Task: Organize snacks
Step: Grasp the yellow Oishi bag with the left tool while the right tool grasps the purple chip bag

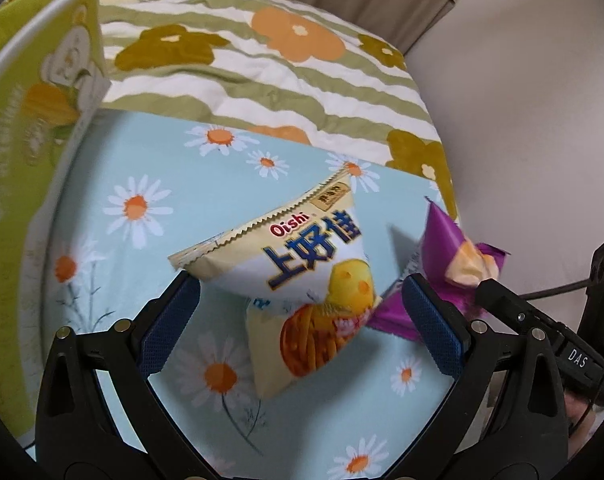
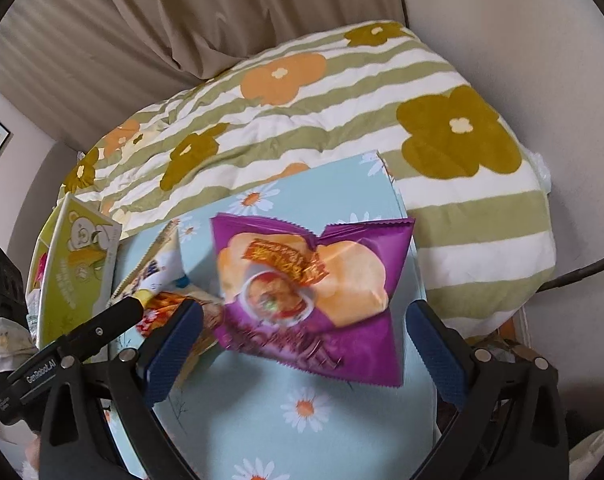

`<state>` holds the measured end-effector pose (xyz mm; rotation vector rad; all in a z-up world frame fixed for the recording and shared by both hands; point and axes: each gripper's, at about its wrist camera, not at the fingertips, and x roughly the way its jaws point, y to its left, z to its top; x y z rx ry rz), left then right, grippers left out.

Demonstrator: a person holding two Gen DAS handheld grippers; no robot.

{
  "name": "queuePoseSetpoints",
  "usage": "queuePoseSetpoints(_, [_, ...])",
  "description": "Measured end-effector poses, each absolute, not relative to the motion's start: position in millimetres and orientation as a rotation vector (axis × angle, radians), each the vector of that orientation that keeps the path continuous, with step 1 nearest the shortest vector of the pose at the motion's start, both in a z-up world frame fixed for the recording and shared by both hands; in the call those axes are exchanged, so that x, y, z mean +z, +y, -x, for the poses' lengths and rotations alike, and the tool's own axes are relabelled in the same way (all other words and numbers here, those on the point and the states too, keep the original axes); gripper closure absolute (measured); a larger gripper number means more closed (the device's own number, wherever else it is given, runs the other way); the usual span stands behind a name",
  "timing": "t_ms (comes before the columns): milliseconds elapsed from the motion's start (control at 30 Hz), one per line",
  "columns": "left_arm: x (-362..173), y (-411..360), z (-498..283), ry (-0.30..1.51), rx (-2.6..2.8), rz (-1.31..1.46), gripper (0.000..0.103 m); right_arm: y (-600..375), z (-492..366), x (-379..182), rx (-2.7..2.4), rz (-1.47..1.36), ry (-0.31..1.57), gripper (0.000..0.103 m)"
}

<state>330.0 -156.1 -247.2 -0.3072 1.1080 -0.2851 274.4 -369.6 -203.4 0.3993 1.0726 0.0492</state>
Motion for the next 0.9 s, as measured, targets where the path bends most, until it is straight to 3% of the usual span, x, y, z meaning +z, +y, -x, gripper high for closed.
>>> queuePoseSetpoints(33, [-252, -157, -333, 1.116, -0.283, 0.309, 0.005, -371, -277, -207, 0.054, -0.407, 1.079, 0.002])
queuePoseSetpoints(200, [-268, -158, -343, 1.161, -0.304, 0.329, 0.031, -373, -287, -223, 0.097, -0.419, 1.106, 0.002])
queuePoseSetpoints(400, [-273, -156, -344, 1.172, -0.31, 0.325, 0.045, -371, -292, -233, 0.135, -0.438, 1.127, 0.002])
queuePoseSetpoints(700, [-261, -148, -337, 1.167, -0.284, 0.244, 0.055, -370, -301, -238, 0.15, -0.437, 1.135, 0.003])
queuePoseSetpoints(900, [-252, -139, -327, 1.156, -0.263, 0.212, 0.057, -366, -303, -240, 0.161, -0.44, 1.129, 0.011])
